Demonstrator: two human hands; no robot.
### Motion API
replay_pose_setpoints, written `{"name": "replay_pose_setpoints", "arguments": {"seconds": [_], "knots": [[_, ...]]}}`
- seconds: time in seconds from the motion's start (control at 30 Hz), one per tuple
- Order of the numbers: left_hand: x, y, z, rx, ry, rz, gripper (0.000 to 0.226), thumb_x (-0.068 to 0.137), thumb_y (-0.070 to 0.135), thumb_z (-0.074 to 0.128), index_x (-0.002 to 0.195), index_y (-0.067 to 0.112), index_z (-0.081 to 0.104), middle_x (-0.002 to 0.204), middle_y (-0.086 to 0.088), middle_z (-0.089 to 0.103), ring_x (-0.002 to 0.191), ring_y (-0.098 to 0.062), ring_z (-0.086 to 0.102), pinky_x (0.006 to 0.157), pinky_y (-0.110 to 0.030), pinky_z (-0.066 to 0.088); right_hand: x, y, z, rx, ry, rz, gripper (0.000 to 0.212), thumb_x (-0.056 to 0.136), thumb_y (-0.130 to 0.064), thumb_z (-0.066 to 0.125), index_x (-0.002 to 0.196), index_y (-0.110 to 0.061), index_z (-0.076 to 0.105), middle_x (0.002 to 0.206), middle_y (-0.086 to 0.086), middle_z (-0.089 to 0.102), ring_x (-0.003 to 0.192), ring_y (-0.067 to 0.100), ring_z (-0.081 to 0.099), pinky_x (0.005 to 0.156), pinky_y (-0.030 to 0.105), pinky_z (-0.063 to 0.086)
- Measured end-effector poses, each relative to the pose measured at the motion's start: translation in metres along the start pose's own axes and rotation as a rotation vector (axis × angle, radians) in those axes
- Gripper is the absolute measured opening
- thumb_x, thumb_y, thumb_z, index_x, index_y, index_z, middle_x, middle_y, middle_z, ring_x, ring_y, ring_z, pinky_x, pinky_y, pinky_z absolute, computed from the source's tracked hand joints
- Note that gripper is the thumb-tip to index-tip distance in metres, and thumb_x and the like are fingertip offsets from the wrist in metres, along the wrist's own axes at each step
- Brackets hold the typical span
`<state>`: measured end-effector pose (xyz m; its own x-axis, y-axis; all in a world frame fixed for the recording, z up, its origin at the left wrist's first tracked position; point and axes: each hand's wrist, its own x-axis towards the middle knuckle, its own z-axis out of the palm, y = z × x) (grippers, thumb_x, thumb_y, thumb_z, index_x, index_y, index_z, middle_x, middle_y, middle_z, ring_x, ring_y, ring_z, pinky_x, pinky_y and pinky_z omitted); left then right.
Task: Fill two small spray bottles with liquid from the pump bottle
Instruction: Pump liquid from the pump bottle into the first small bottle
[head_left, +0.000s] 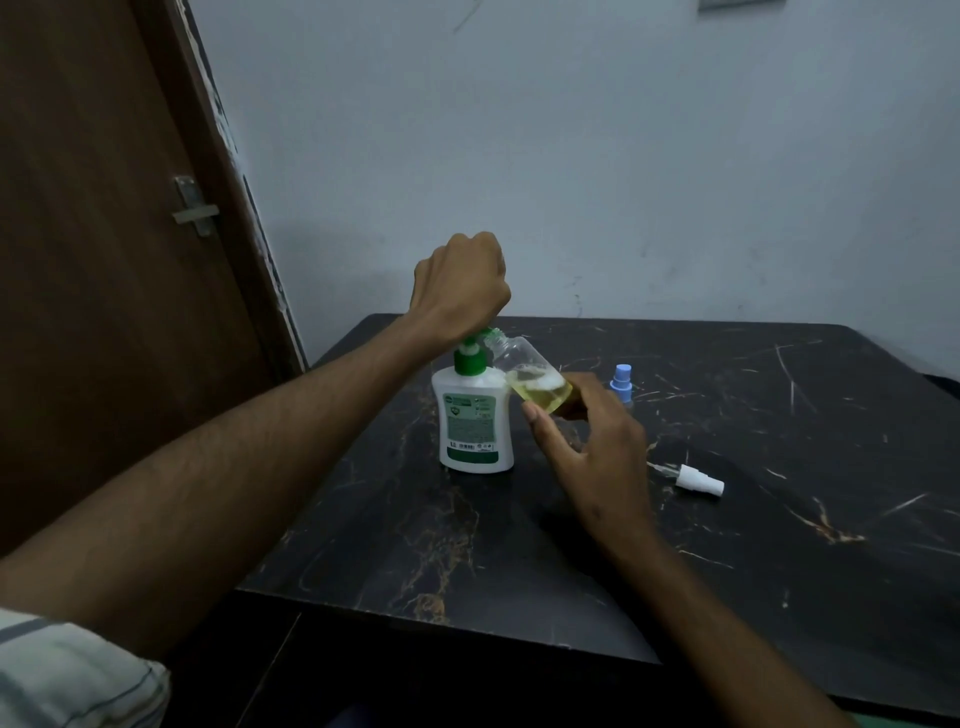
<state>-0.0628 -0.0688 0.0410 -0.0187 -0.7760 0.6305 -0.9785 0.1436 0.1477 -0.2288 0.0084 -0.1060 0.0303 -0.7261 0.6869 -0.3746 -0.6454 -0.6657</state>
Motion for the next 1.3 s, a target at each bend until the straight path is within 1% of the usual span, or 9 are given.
{"name": "replay_pose_setpoints", "arguments": {"seconds": [0.17, 0.3, 0.47, 0.63, 0.77, 0.87, 1.07, 1.2, 1.3], "knots": [[0.0, 0.003, -0.004, 0.022, -0.019, 0.01, 0.016, 0.065, -0.002, 0.05, 0.057, 0.012, 0.048, 0.057, -0.004, 0.049, 0.054, -0.025, 0.05, 0.055, -0.037, 0.045, -0.001, -0.001, 0.0, 0.003, 0.001, 0.003, 0.029, 0.097, -0.048, 0.066, 0.116, -0.027, 0.064, 0.104, -0.016, 0.063, 0.098, -0.001, 0.06, 0.082, 0.018, 0.051], [0.001, 0.002, -0.004, 0.01, -0.006, 0.003, 0.019, 0.067, -0.002, 0.049, 0.057, 0.014, 0.044, 0.059, -0.002, 0.05, 0.057, -0.024, 0.053, 0.056, -0.04, 0.048, 0.0, -0.001, 0.0, 0.006, 0.002, 0.009, 0.031, 0.096, -0.048, 0.066, 0.116, -0.024, 0.065, 0.104, -0.012, 0.066, 0.098, 0.003, 0.062, 0.081, 0.019, 0.051], [-0.004, 0.002, -0.003, 0.012, 0.0, 0.031, 0.031, 0.071, -0.001, 0.049, 0.056, 0.022, 0.034, 0.056, 0.004, 0.035, 0.051, -0.017, 0.037, 0.053, -0.031, 0.031, -0.001, -0.001, 0.0, 0.004, -0.006, 0.011, 0.032, 0.095, -0.049, 0.065, 0.116, -0.024, 0.065, 0.104, -0.013, 0.065, 0.098, -0.001, 0.061, 0.081, 0.015, 0.048], [0.0, 0.004, -0.009, 0.008, -0.006, 0.038, 0.026, 0.068, -0.002, 0.048, 0.055, 0.018, 0.038, 0.055, 0.003, 0.039, 0.052, -0.019, 0.042, 0.053, -0.031, 0.034, 0.0, -0.001, -0.001, 0.003, -0.006, 0.015, 0.038, 0.095, -0.054, 0.062, 0.118, -0.025, 0.064, 0.105, -0.011, 0.066, 0.098, 0.001, 0.061, 0.081, 0.014, 0.048], [-0.005, 0.003, -0.003, -0.024, -0.003, 0.023, 0.031, 0.068, -0.001, 0.048, 0.056, 0.023, 0.033, 0.056, 0.005, 0.033, 0.051, -0.016, 0.035, 0.054, -0.031, 0.032, -0.001, 0.0, 0.0, 0.01, -0.002, 0.015, 0.033, 0.096, -0.05, 0.064, 0.116, -0.024, 0.065, 0.104, -0.01, 0.066, 0.097, 0.004, 0.062, 0.08, 0.02, 0.051], [-0.005, 0.003, -0.006, -0.009, -0.018, 0.032, 0.027, 0.067, -0.001, 0.048, 0.056, 0.021, 0.036, 0.056, 0.003, 0.037, 0.052, -0.018, 0.039, 0.054, -0.031, 0.032, -0.001, -0.001, 0.0, 0.007, -0.001, 0.006, 0.031, 0.096, -0.05, 0.064, 0.116, -0.026, 0.064, 0.105, -0.012, 0.066, 0.097, 0.003, 0.062, 0.082, 0.025, 0.054], [-0.004, 0.004, -0.006, -0.009, 0.0, 0.037, 0.026, 0.065, -0.002, 0.048, 0.054, 0.018, 0.033, 0.053, 0.004, 0.031, 0.05, -0.019, 0.032, 0.052, -0.031, 0.032, -0.001, 0.001, 0.0, 0.012, 0.0, 0.013, 0.029, 0.097, -0.048, 0.066, 0.115, -0.025, 0.064, 0.104, -0.012, 0.066, 0.098, 0.004, 0.062, 0.081, 0.026, 0.055], [-0.006, 0.005, -0.006, 0.005, -0.017, 0.03, 0.028, 0.07, -0.001, 0.05, 0.056, 0.019, 0.038, 0.056, 0.003, 0.039, 0.055, -0.022, 0.043, 0.055, -0.032, 0.036, -0.001, 0.0, 0.0, 0.004, 0.0, -0.001, 0.029, 0.096, -0.049, 0.065, 0.115, -0.027, 0.064, 0.103, -0.015, 0.065, 0.098, 0.002, 0.061, 0.082, 0.024, 0.054], [-0.003, 0.007, -0.011, 0.03, -0.038, 0.012, 0.018, 0.073, 0.001, 0.051, 0.063, 0.016, 0.048, 0.065, -0.001, 0.049, 0.063, -0.027, 0.052, 0.059, -0.035, 0.037, -0.001, -0.001, 0.0, 0.005, 0.005, -0.01, 0.027, 0.097, -0.048, 0.066, 0.114, -0.028, 0.064, 0.103, -0.015, 0.065, 0.097, 0.002, 0.061, 0.081, 0.021, 0.052]]}}
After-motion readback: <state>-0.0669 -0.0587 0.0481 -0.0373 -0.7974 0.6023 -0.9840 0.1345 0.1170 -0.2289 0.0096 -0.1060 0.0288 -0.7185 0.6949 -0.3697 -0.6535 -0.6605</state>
